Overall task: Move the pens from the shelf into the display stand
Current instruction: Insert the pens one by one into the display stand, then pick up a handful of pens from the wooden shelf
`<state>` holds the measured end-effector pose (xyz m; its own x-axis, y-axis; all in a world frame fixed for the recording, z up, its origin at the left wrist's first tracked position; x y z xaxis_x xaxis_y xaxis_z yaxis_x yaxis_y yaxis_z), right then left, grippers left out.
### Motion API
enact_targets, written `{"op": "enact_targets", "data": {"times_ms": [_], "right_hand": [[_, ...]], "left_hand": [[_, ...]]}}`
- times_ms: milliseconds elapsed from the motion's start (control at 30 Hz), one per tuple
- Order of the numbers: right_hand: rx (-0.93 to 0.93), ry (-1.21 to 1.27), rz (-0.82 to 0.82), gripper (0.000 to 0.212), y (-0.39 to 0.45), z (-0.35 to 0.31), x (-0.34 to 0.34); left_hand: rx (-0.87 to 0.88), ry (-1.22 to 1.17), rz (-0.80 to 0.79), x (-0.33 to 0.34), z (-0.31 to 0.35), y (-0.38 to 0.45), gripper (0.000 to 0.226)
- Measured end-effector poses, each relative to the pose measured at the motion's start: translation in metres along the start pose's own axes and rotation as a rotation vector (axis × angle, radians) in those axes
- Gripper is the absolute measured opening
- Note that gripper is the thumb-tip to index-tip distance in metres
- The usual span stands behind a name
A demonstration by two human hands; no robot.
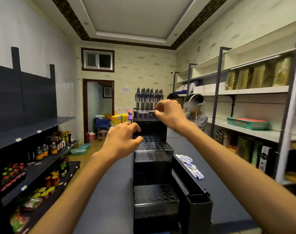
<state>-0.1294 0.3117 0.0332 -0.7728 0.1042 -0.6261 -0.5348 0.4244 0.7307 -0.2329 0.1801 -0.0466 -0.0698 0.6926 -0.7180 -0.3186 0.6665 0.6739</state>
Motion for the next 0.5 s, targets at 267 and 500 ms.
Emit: {"op": "enact_targets", "data": {"times_ms": [267,500], "right_hand": [[0.056,-0.128,-0.004,0.021,-0.069,0.027,-0.044],[0.164,-0.247,0.011,0.018,-0.142,0.077,-0.115]], "left_hand": [[0.133,-0.165,-0.027,0.016,0.065,0.002,0.037],[0.262,-0.293,-0.059,0.033,0.167,-0.008,0.039]]}}
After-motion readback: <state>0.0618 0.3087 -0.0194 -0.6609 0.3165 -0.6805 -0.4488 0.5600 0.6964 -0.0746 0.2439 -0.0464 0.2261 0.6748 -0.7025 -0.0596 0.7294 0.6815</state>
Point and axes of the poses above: each hand's wrist, its own y-axis towards the middle knuckle, its own x-axis out of the palm, z = x × y, the point moved 10 cm from there along y, towards the middle knuckle, and after that the axes turned 3 degrees about y, right-handed, at the moved point
